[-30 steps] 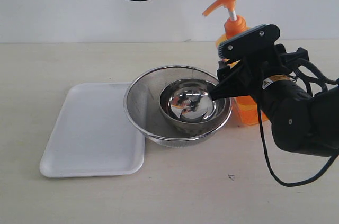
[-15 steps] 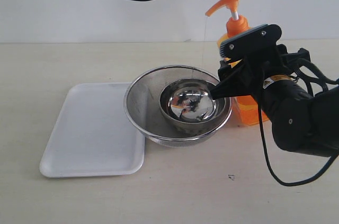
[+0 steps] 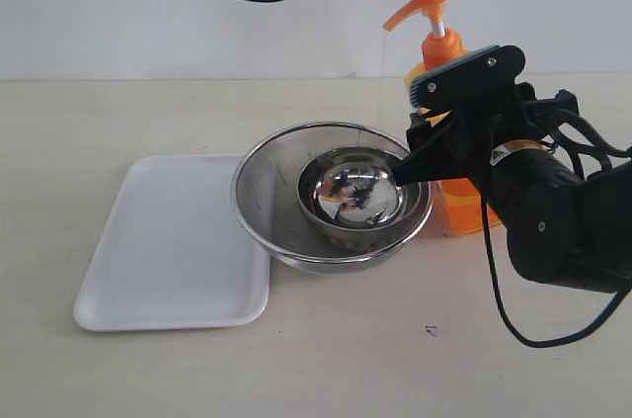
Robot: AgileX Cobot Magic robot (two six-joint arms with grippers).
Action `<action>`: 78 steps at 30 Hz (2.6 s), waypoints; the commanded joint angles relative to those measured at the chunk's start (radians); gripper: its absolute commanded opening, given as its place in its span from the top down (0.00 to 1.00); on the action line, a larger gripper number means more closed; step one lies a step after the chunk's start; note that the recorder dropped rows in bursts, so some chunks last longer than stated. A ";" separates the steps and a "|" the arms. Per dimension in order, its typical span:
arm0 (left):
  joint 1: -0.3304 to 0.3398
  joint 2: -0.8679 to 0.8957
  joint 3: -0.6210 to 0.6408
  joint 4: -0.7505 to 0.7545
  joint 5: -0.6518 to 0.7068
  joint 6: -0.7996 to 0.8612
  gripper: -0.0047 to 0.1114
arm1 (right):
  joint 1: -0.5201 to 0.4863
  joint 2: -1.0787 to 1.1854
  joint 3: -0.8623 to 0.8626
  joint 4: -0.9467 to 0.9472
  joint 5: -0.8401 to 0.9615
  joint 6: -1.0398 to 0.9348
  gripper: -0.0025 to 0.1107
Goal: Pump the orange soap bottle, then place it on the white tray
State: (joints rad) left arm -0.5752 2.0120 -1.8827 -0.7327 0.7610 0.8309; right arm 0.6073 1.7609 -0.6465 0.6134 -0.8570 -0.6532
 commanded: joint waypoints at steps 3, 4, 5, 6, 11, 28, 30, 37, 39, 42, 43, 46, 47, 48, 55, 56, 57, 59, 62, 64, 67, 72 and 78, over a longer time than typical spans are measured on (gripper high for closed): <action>-0.006 0.058 0.032 0.071 0.129 -0.008 0.92 | 0.002 0.005 0.006 0.003 0.084 0.009 0.98; -0.006 0.058 0.032 0.071 0.129 -0.008 0.92 | 0.002 0.005 0.006 0.003 0.084 0.009 0.98; -0.006 0.060 0.032 0.071 0.129 -0.008 0.92 | 0.002 0.005 0.006 0.003 0.084 0.009 0.98; -0.006 0.060 0.032 0.071 0.131 -0.012 0.92 | 0.002 0.005 0.006 0.003 0.084 0.009 0.98; -0.006 0.074 0.034 0.071 0.140 -0.023 0.92 | 0.002 0.005 0.006 0.003 0.084 0.009 0.98; -0.006 0.107 0.034 0.071 0.154 -0.030 0.92 | 0.002 0.005 0.006 0.003 0.084 0.009 0.98; -0.006 0.107 0.034 0.071 0.157 -0.030 0.92 | 0.002 0.005 0.006 0.003 0.084 0.009 0.98; -0.006 0.107 0.034 0.073 0.181 -0.030 0.92 | 0.002 0.005 0.006 0.003 0.084 0.009 0.98; -0.011 0.107 0.034 0.075 0.186 -0.030 0.92 | 0.002 0.005 0.006 0.003 0.084 0.009 0.98; -0.030 0.107 0.034 0.115 0.199 -0.030 0.92 | 0.002 0.005 0.006 0.003 0.084 0.009 0.98; -0.039 0.107 0.034 0.132 0.199 -0.030 0.92 | 0.002 0.005 0.006 0.003 0.084 0.009 0.98; -0.061 0.107 0.034 0.149 0.189 -0.030 0.92 | 0.002 0.005 0.006 0.003 0.084 0.009 0.98; -0.064 0.107 0.034 0.149 0.187 -0.030 0.92 | 0.002 0.005 0.006 0.003 0.084 0.009 0.98; -0.066 0.107 0.034 0.149 0.185 -0.030 0.92 | 0.002 0.005 0.006 0.003 0.084 0.009 0.98; -0.068 0.107 0.034 0.170 0.209 -0.054 0.92 | 0.002 0.005 0.006 0.003 0.084 0.009 0.98; -0.068 0.107 0.034 0.170 0.213 -0.054 0.92 | 0.002 0.005 0.006 0.003 0.084 0.009 0.98; -0.068 0.107 0.034 0.170 0.215 -0.058 0.92 | 0.002 0.005 0.006 0.003 0.084 0.009 0.98; -0.068 0.107 0.034 0.170 0.215 -0.062 0.92 | 0.002 0.005 0.006 0.003 0.084 0.009 0.98; -0.068 0.107 0.034 0.173 0.225 -0.072 0.92 | 0.002 0.005 0.006 0.003 0.084 0.009 0.98; -0.068 0.107 0.034 0.175 0.233 -0.072 0.92 | 0.002 0.005 0.006 0.003 0.084 0.009 0.98; -0.068 0.107 0.034 0.176 0.241 -0.072 0.92 | 0.002 0.005 0.006 0.003 0.084 0.009 0.98; -0.068 0.107 0.034 0.176 0.251 -0.072 0.92 | 0.002 0.005 0.006 0.003 0.084 0.009 0.98; -0.074 0.107 0.034 0.176 0.252 -0.072 0.92 | 0.002 0.005 0.006 0.003 0.084 0.009 0.98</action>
State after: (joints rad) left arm -0.6166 2.0436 -1.9004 -0.6406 0.7717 0.7659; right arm 0.6073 1.7599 -0.6447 0.6369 -0.8587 -0.6669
